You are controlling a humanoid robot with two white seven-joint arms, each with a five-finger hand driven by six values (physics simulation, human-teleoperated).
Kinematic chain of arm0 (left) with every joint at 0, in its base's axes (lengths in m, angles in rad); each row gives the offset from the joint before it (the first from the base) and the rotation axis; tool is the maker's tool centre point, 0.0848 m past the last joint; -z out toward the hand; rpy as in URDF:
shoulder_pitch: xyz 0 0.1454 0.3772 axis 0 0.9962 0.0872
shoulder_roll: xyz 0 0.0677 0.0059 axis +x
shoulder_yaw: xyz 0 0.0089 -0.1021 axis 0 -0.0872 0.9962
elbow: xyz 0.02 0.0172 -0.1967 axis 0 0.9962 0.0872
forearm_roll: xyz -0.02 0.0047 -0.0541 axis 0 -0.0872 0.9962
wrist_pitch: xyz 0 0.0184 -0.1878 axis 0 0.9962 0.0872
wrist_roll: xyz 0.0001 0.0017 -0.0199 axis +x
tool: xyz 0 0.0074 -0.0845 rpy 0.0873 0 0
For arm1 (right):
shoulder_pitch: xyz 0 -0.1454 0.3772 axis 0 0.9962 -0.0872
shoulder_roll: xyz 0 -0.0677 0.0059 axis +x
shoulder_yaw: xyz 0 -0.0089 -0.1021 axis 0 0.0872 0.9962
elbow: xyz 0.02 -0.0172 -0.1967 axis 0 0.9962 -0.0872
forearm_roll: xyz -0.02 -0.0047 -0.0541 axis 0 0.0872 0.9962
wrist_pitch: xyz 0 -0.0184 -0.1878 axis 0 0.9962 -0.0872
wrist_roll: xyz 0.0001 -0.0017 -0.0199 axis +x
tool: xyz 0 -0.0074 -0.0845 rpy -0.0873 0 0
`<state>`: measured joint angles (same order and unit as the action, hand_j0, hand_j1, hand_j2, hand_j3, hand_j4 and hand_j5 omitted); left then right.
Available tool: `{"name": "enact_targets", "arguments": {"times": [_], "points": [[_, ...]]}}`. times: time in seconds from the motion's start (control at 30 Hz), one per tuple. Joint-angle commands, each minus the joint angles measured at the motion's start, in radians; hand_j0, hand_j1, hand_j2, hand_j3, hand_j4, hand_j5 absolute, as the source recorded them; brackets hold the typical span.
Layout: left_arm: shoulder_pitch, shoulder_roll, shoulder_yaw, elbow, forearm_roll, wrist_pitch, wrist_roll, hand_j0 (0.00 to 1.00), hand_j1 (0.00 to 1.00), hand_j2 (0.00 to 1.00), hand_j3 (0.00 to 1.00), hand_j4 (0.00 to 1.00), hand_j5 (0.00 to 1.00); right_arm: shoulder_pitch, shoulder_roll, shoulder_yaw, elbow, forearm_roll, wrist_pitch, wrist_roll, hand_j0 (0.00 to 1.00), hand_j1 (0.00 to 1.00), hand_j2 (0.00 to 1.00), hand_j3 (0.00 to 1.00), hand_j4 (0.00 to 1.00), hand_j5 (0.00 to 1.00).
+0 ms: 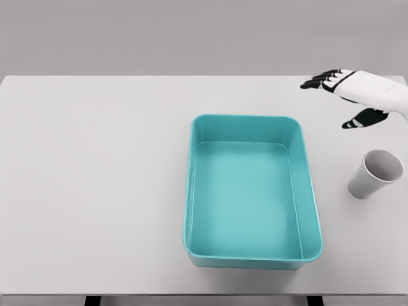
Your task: Put the paper cup into the basket with your right arm
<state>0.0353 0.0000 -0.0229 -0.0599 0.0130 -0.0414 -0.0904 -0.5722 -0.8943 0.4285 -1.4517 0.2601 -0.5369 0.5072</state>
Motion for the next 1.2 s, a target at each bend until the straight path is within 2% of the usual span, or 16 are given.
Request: {"name": "enact_targets", "arguments": {"times": [0.0, 0.07, 0.17, 0.27, 0.33, 0.37, 0.43, 0.57, 0.7, 0.77, 0.97, 1.07, 1.17], "points": [[0.0, 0.0, 0.0, 0.0, -0.001, 0.0, 0.0, 1.0, 1.0, 1.0, 1.0, 1.0, 1.0, -0.002, -0.006, 0.01, 0.002, -0.005, -0.002, -0.001, 1.0, 1.0, 1.0, 1.0, 1.0, 1.0], [0.0, 0.0, 0.001, 0.0, -0.001, 0.0, 0.0, 1.0, 1.0, 1.0, 1.0, 1.0, 1.0, -0.008, -0.009, 0.01, 0.001, -0.01, -0.002, -0.002, 1.0, 1.0, 1.0, 1.0, 1.0, 1.0], [0.0, 0.0, 0.0, 0.0, 0.001, 0.0, 0.0, 1.0, 1.0, 1.0, 1.0, 1.0, 1.0, -0.006, -0.055, 0.009, 0.001, -0.062, 0.0, -0.002, 1.0, 1.0, 1.0, 1.0, 1.0, 1.0], [0.0, 0.0, 0.0, 0.0, -0.001, 0.0, 0.0, 1.0, 1.0, 1.0, 1.0, 1.0, 1.0, 0.04, -0.193, 0.009, 0.001, -0.228, -0.014, -0.009, 1.0, 1.0, 1.0, 1.0, 1.0, 1.0], [0.0, 0.0, 0.0, 0.0, 0.001, 0.0, 0.0, 1.0, 1.0, 1.0, 1.0, 1.0, 1.0, 0.075, -0.258, 0.006, 0.027, -0.304, -0.038, -0.079, 1.0, 1.0, 1.0, 1.0, 1.0, 1.0], [0.0, 0.0, 0.0, 0.0, 0.001, 0.0, 0.0, 1.0, 1.0, 1.0, 1.0, 1.0, 1.0, 0.089, -0.279, 0.007, 0.054, -0.349, -0.066, -0.111, 1.0, 1.0, 1.0, 1.0, 1.0, 1.0], [0.0, 0.0, 0.0, 0.0, 0.001, 0.0, 0.0, 1.0, 1.0, 1.0, 1.0, 1.0, 1.0, 0.141, -0.31, 0.007, 0.1, -0.476, -0.074, -0.116, 1.0, 1.0, 1.0, 1.0, 1.0, 1.0], [0.0, 0.0, 0.0, 0.0, -0.001, 0.0, 0.0, 1.0, 1.0, 1.0, 1.0, 1.0, 1.0, 0.186, -0.365, 0.007, 0.134, -0.552, -0.074, -0.118, 1.0, 1.0, 1.0, 1.0, 1.0, 1.0], [0.0, 0.0, 0.001, 0.0, 0.001, 0.0, 0.0, 1.0, 1.0, 1.0, 1.0, 1.0, 1.0, 0.258, -0.379, 0.007, 0.166, -0.604, -0.074, -0.121, 1.0, 1.0, 1.0, 1.0, 1.0, 1.0], [0.0, 0.0, 0.0, 0.0, 0.001, 0.0, 0.0, 1.0, 1.0, 1.0, 1.0, 1.0, 1.0, 0.294, -0.373, 0.007, 0.183, -0.605, -0.074, -0.151, 1.0, 1.0, 1.0, 1.0, 1.0, 1.0], [0.0, 0.0, 0.0, 0.0, 0.001, 0.0, 0.0, 1.0, 1.0, 1.0, 1.0, 1.0, 1.0, 0.341, -0.365, 0.007, 0.208, -0.604, -0.074, -0.154, 1.0, 1.0, 1.0, 1.0, 1.0, 1.0], [0.0, 0.0, 0.0, 0.0, 0.001, 0.0, 0.0, 1.0, 1.0, 1.0, 1.0, 1.0, 1.0, 0.405, -0.336, 0.009, 0.211, -0.605, -0.074, -0.306, 1.0, 1.0, 1.0, 1.0, 1.0, 1.0], [0.0, 0.0, 0.0, 0.0, 0.001, 0.0, 0.0, 1.0, 1.0, 1.0, 1.0, 1.0, 1.0, 0.429, -0.33, 0.009, 0.211, -0.619, -0.074, -0.306, 1.0, 1.0, 1.0, 1.0, 1.0, 1.0]]}}
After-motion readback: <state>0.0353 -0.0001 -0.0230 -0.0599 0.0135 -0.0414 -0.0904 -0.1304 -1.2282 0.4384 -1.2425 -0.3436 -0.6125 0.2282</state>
